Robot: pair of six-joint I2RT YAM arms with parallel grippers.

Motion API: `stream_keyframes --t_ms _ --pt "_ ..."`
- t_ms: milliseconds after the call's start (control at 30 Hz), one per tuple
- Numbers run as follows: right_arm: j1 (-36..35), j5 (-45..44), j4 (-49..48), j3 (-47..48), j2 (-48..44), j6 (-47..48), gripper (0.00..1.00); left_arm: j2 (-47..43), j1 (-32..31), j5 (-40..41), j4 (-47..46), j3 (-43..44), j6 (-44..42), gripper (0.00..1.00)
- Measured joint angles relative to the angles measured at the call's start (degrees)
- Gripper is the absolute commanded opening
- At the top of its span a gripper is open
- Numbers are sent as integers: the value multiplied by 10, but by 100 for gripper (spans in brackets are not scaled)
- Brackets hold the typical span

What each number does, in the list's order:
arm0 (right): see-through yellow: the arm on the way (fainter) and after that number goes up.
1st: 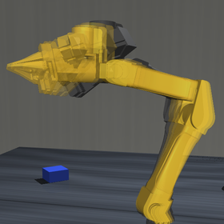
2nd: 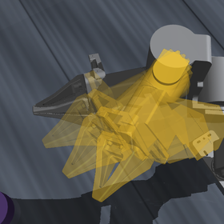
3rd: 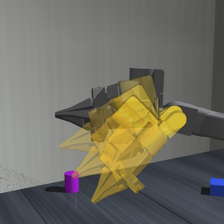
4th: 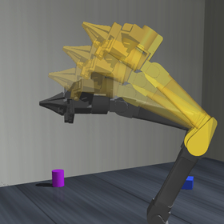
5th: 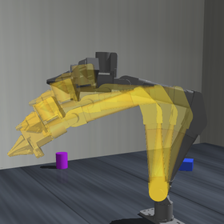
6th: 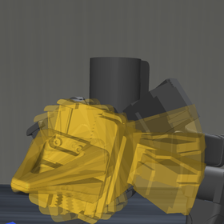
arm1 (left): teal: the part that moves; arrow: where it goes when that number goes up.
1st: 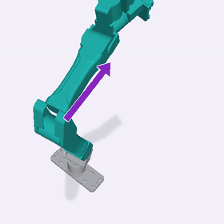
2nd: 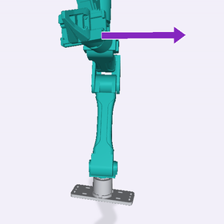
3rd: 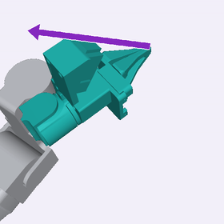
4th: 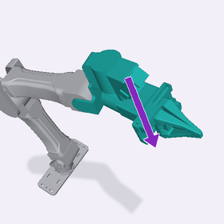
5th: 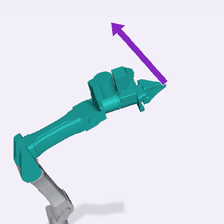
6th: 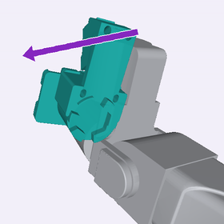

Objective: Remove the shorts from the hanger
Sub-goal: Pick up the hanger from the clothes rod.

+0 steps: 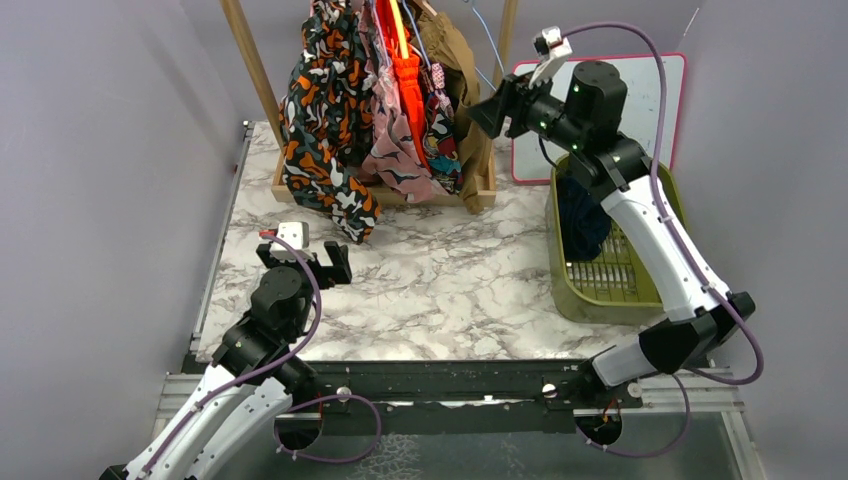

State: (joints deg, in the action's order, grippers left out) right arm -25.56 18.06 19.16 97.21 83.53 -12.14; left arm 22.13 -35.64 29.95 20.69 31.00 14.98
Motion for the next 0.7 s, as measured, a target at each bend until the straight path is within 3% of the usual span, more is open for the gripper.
stream_keyframes --t_ms 400,500,700 --pt "-19 -48 24 216 152 17 49 0 0 0 0 0 0 99" --pt "-36 -82 35 236 180 37 48 0 0 0 0 0 0 99" --pt "-53 -135 61 275 223 64 35 0 0 0 0 0 0 99"
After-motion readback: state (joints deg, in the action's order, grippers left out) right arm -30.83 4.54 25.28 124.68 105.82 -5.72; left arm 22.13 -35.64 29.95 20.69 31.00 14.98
